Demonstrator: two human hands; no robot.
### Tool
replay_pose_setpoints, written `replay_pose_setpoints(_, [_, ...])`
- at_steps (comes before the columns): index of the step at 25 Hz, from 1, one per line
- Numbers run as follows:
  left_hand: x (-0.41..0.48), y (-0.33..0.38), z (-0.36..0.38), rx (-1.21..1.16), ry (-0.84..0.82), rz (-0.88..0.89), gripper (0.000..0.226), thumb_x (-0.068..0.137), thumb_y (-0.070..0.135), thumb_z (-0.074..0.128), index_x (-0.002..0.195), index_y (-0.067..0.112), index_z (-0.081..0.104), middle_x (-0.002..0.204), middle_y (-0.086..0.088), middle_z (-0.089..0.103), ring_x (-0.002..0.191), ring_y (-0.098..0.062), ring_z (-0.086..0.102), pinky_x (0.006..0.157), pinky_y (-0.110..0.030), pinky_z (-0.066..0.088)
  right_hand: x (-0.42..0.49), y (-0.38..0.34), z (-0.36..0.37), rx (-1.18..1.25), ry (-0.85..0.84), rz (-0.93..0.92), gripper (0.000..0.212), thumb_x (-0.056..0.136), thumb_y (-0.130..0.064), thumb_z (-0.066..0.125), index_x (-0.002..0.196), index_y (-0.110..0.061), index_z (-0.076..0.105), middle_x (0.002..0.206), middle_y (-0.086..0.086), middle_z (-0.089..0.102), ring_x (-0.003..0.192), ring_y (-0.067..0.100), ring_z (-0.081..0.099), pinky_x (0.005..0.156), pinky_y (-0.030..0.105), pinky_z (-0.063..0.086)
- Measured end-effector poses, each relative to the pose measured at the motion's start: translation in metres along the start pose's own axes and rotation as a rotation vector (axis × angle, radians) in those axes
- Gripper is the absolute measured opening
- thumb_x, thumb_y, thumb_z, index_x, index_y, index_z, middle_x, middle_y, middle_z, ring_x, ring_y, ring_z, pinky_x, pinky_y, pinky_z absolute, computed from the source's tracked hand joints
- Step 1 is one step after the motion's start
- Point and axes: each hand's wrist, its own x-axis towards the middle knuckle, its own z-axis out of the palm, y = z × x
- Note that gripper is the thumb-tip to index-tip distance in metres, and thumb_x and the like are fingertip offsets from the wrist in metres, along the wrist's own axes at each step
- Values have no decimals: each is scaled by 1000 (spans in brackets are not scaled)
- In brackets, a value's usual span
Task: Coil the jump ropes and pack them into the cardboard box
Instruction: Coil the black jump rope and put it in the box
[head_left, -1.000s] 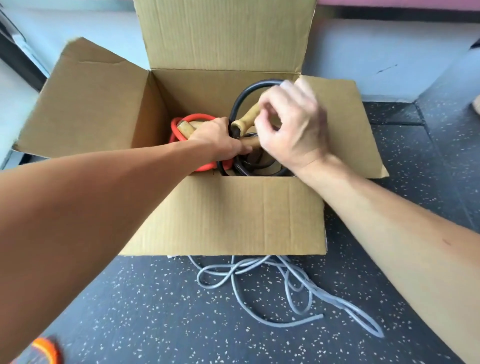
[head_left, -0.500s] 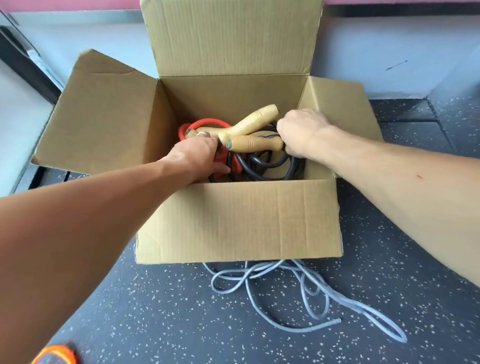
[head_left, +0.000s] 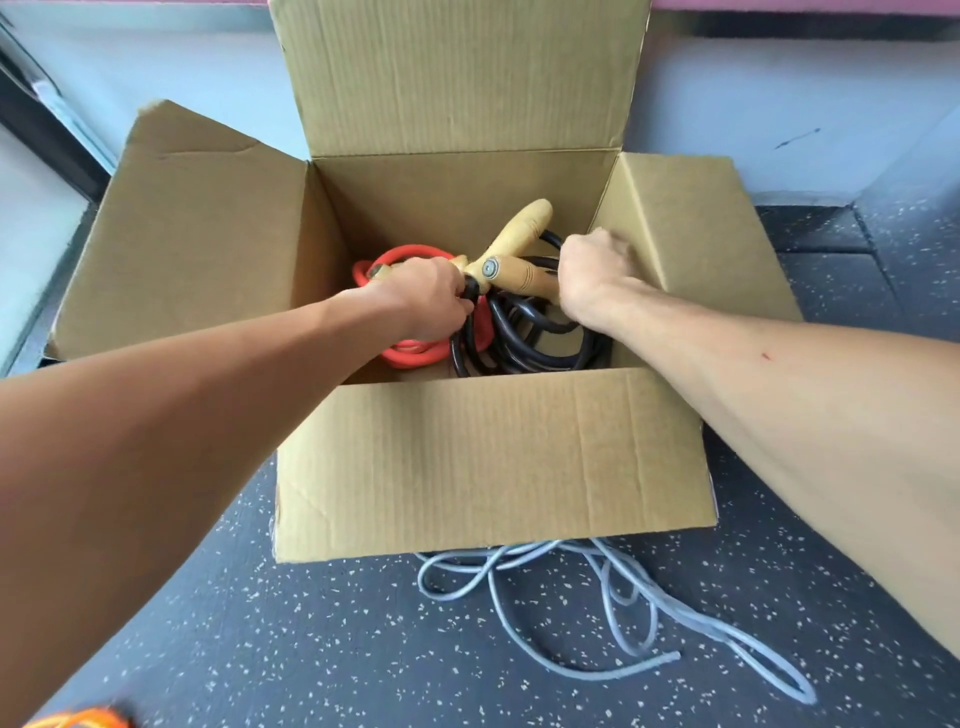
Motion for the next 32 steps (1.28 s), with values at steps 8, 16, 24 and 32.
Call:
replay_pose_setpoints(8, [-1, -1, 19, -470, 214, -83, 16, 90, 35, 72, 96, 23, 79, 73, -4, 75, 76, -20, 74, 81, -33, 59, -34, -5, -32, -149, -415, -44, 63, 95, -51, 43, 146, -14, 46, 152, 12, 47, 137, 34, 46, 99, 39, 41])
replay_pose_setpoints(16, [-7, -10, 8, -304, 255, -84, 27, 83, 43, 76, 83, 16, 79, 72, -1, 70, 73, -18, 63, 68, -26, 45, -57, 1, -34, -96, -24, -125, 29, 91, -29, 66, 117, -15, 67, 109, 10, 60, 85, 29, 51, 71, 31, 39])
replay_pose_setpoints(24, [-19, -20, -6, -247, 295, -106, 18, 77, 46, 80, 78, 29, 76, 74, 5, 68, 77, -16, 65, 68, -25, 44, -62, 0, -54, 30, 105, -163, 29, 86, -27, 67, 114, -20, 69, 113, 7, 59, 87, 30, 55, 71, 30, 40])
replay_pose_setpoints(32, [-51, -16, -16, -264, 317, -68, 19, 80, 44, 77, 72, 27, 72, 71, 7, 66, 75, -12, 62, 67, -25, 43, -89, -3, -54, 139, 176, -256, 22, 81, -22, 65, 101, -21, 75, 106, 6, 69, 95, 30, 65, 73, 30, 48])
